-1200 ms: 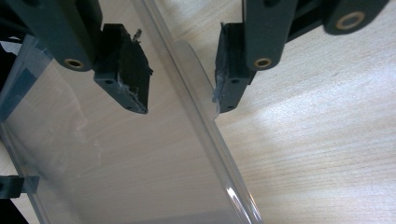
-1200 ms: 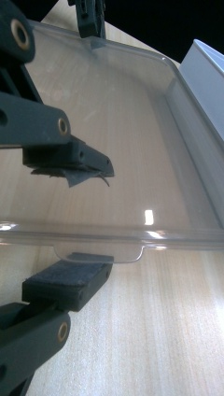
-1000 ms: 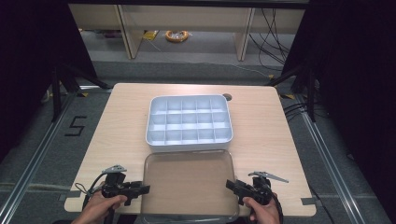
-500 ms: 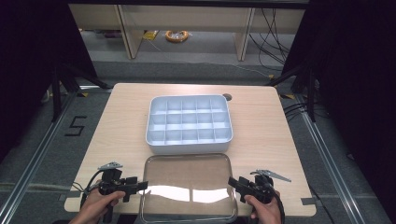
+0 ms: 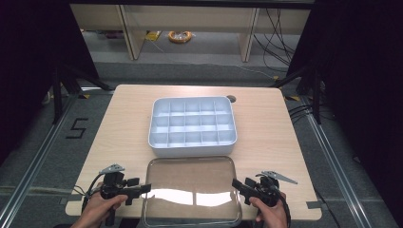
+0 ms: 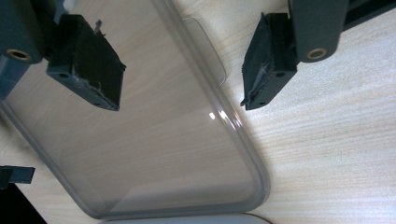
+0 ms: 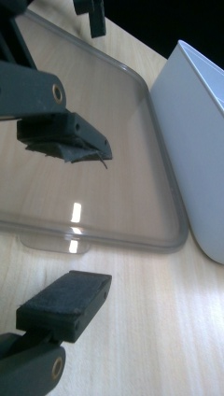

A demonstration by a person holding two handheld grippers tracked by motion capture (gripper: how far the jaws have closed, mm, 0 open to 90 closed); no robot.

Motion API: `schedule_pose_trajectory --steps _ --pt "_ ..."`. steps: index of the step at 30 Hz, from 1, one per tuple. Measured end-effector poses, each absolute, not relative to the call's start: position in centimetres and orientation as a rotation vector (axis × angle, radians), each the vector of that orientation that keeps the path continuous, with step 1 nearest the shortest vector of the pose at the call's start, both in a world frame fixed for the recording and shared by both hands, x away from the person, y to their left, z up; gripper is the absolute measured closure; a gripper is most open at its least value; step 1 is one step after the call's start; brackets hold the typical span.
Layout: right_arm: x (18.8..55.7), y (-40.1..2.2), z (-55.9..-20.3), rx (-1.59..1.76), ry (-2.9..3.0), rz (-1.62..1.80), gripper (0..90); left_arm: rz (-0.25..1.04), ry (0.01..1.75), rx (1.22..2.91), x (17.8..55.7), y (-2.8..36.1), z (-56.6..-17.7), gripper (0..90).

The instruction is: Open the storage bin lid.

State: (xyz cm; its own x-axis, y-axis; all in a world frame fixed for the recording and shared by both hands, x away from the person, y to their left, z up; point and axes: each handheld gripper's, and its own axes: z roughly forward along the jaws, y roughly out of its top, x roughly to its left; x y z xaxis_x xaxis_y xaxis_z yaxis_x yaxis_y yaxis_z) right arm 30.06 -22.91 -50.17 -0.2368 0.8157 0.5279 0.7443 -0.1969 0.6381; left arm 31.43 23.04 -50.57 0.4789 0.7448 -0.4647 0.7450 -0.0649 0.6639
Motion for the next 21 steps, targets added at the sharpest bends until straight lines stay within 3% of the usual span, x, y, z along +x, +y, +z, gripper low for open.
schedule_pose_trajectory --steps 9,21 --pt "30.0 -23.2 -49.7 1.782 1.919 1.426 32.0 -0.041 1.203 1.762 31.3 22.9 -50.3 19.9" --pt "29.2 -23.4 -49.1 1.691 1.923 1.417 30.9 -0.015 1.159 1.780 30.6 22.7 -50.1 16.3"
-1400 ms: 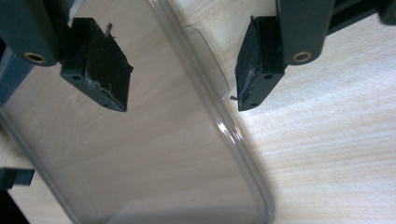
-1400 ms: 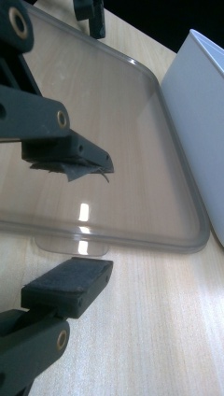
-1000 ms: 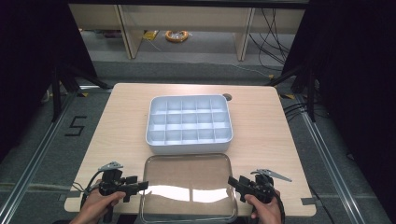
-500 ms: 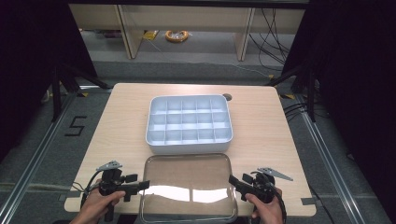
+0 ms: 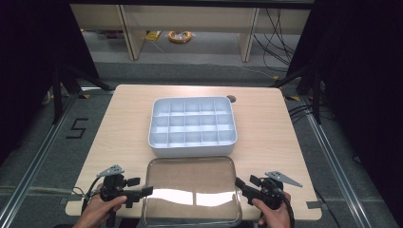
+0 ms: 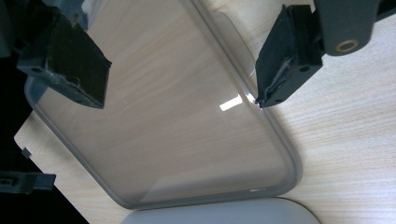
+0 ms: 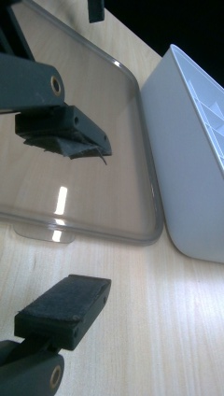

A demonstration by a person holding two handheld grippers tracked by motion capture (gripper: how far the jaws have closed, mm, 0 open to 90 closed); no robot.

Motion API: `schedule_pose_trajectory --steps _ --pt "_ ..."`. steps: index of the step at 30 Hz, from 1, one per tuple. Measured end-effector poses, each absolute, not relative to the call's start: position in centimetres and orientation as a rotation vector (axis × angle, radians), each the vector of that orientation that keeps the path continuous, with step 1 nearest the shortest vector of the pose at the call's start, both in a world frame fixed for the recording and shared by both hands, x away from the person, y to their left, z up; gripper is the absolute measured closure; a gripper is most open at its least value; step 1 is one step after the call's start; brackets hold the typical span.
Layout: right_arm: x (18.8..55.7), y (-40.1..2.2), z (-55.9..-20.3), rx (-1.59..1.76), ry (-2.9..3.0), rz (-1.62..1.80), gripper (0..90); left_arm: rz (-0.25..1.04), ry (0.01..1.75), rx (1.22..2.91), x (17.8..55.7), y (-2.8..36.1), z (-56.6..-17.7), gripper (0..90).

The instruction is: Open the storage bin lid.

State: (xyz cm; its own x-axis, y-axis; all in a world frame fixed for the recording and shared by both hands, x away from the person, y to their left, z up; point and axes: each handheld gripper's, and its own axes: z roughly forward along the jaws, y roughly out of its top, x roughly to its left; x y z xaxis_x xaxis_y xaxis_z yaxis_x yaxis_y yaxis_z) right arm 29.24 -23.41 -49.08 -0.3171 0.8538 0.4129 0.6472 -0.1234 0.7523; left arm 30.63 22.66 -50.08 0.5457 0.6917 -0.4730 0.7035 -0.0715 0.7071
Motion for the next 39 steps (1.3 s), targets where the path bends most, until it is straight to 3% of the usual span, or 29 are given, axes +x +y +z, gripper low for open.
schedule_pose_trajectory --steps 39 --pt "26.3 -22.0 -49.1 1.528 2.075 1.360 25.9 -0.013 1.136 1.791 28.1 22.6 -50.0 14.6"
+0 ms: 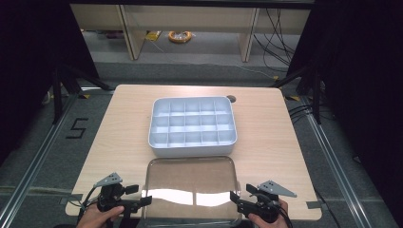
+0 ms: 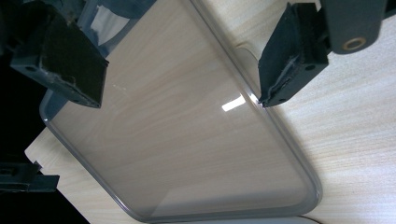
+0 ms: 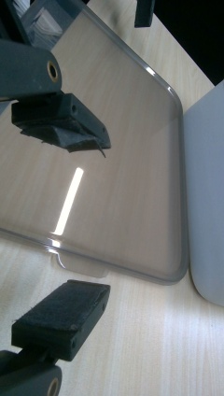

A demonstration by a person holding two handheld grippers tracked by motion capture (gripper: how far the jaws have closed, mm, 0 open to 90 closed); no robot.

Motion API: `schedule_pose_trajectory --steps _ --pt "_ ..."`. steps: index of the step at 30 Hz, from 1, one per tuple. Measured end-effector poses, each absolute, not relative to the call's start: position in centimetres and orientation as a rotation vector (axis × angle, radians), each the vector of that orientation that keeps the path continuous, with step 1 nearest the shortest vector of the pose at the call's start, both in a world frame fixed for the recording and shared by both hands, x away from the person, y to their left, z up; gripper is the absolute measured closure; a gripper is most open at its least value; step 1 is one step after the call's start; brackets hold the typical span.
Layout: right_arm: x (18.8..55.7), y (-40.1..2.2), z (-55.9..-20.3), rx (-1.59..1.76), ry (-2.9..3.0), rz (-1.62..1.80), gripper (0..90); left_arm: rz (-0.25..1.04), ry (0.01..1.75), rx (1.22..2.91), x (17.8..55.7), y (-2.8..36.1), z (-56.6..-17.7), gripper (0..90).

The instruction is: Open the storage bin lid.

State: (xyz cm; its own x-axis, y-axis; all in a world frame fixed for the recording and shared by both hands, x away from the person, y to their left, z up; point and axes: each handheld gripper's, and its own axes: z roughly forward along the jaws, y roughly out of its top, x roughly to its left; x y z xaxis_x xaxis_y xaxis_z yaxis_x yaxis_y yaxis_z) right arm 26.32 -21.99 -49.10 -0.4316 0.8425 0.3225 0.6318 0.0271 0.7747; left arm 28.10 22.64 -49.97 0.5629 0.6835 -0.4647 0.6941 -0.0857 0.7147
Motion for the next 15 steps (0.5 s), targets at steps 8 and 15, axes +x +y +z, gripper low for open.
schedule_pose_trajectory --steps 8,15 --pt "25.8 -22.0 -49.3 1.514 2.107 1.348 25.2 0.006 1.133 1.799 27.5 22.8 -49.9 14.6" --pt "25.0 -21.7 -49.5 1.497 2.160 1.330 23.3 0.004 1.129 1.795 26.9 22.8 -49.9 14.6"
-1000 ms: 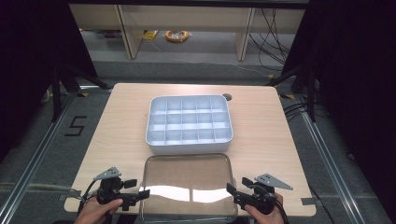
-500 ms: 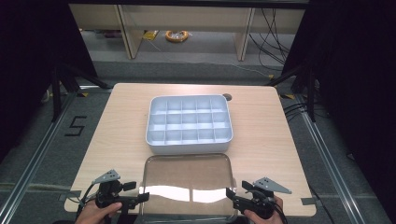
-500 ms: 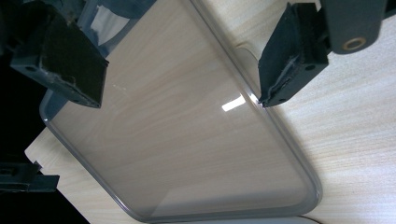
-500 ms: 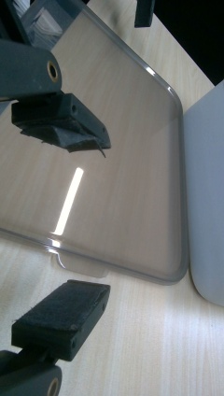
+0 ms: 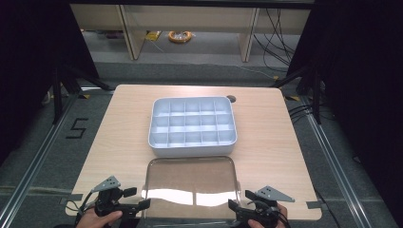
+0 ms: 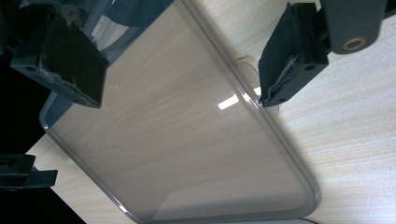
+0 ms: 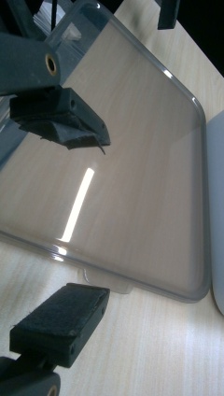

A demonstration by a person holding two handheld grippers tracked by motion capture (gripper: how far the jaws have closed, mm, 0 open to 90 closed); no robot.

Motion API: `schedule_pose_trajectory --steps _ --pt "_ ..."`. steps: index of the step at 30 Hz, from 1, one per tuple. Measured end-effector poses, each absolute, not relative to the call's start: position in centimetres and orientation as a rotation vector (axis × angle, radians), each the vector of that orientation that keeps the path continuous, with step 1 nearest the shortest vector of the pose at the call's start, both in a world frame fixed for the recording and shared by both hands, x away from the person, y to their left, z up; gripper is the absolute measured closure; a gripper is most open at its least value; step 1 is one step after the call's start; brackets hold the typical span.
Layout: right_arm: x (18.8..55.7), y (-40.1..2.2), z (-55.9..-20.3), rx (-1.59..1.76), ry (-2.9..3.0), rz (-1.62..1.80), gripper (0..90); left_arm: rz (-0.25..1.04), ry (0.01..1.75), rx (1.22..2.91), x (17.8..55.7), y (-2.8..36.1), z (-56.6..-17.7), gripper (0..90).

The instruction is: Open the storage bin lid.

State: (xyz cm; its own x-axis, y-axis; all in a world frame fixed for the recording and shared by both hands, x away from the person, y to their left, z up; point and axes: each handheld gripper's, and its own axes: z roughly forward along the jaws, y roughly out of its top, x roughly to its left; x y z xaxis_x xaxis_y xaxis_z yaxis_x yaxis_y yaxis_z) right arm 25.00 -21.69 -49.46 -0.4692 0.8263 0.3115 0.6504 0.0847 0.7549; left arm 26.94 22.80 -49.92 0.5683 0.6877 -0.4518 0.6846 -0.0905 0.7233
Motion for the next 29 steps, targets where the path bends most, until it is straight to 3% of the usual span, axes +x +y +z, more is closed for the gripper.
schedule_pose_trajectory --steps 29 --pt "24.0 -22.2 -49.7 1.520 2.189 1.278 23.2 0.000 1.122 1.808 25.6 22.8 -50.0 14.8"
